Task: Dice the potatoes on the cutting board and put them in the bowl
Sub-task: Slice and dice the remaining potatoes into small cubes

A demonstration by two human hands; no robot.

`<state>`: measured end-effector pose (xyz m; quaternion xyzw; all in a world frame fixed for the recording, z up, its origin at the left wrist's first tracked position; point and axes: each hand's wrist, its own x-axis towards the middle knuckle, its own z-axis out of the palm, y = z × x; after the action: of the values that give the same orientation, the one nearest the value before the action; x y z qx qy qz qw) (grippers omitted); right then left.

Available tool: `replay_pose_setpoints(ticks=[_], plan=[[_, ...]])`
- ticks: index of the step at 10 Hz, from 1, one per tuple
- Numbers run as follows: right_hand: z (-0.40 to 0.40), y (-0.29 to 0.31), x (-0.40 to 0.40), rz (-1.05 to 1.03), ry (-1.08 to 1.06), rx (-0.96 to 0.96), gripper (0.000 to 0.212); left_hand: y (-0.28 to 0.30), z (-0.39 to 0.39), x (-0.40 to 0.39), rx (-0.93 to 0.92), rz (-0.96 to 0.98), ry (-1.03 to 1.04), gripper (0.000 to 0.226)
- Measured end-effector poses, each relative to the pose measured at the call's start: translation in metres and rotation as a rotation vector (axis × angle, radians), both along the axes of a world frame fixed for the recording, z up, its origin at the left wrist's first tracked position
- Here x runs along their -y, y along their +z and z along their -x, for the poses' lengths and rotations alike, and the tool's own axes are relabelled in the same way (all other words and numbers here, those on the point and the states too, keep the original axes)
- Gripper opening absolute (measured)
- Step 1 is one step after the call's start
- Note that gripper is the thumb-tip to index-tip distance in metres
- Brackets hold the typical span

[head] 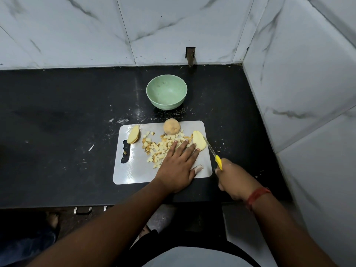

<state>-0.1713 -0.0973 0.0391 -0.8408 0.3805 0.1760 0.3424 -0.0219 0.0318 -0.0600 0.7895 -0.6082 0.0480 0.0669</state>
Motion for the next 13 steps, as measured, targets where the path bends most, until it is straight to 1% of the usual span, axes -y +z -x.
replay_pose_setpoints(ticks=[1, 2, 4, 5, 6, 7, 8, 9, 13], plan=[[-0.025, -0.002, -0.001, 0.006, -0.050, -0.019, 0.016, -0.002, 0.000, -0.002, -0.007, 0.032, -0.014, 0.061], [-0.045, -0.001, -0.002, 0.022, -0.057, -0.048, 0.022, -0.001, 0.000, -0.002, -0.016, 0.037, -0.010, 0.061], [-0.057, -0.003, -0.005, 0.072, -0.011, -0.145, 0.034, -0.002, -0.001, -0.002, -0.031, 0.024, -0.003, 0.061], [-0.060, 0.004, -0.009, 0.102, 0.067, -0.230, 0.038, -0.002, -0.001, -0.001, -0.033, 0.021, -0.003, 0.061], [-0.063, 0.016, -0.012, 0.056, 0.111, -0.157, 0.034, -0.003, -0.002, -0.001, -0.039, 0.024, -0.007, 0.061], [-0.059, 0.016, -0.010, 0.048, 0.153, -0.239, 0.034, -0.002, 0.000, -0.001, -0.030, 0.019, -0.005, 0.062], [-0.050, -0.006, -0.004, -0.009, -0.117, -0.006, 0.031, -0.001, 0.001, 0.000, -0.019, 0.003, 0.005, 0.063], [-0.040, -0.018, -0.004, -0.003, 0.009, -0.064, 0.029, -0.002, 0.000, 0.000, -0.012, -0.013, 0.009, 0.062], [0.000, -0.029, -0.009, 0.022, 0.058, -0.105, 0.025, -0.002, 0.001, -0.001, 0.019, -0.006, 0.011, 0.062]])
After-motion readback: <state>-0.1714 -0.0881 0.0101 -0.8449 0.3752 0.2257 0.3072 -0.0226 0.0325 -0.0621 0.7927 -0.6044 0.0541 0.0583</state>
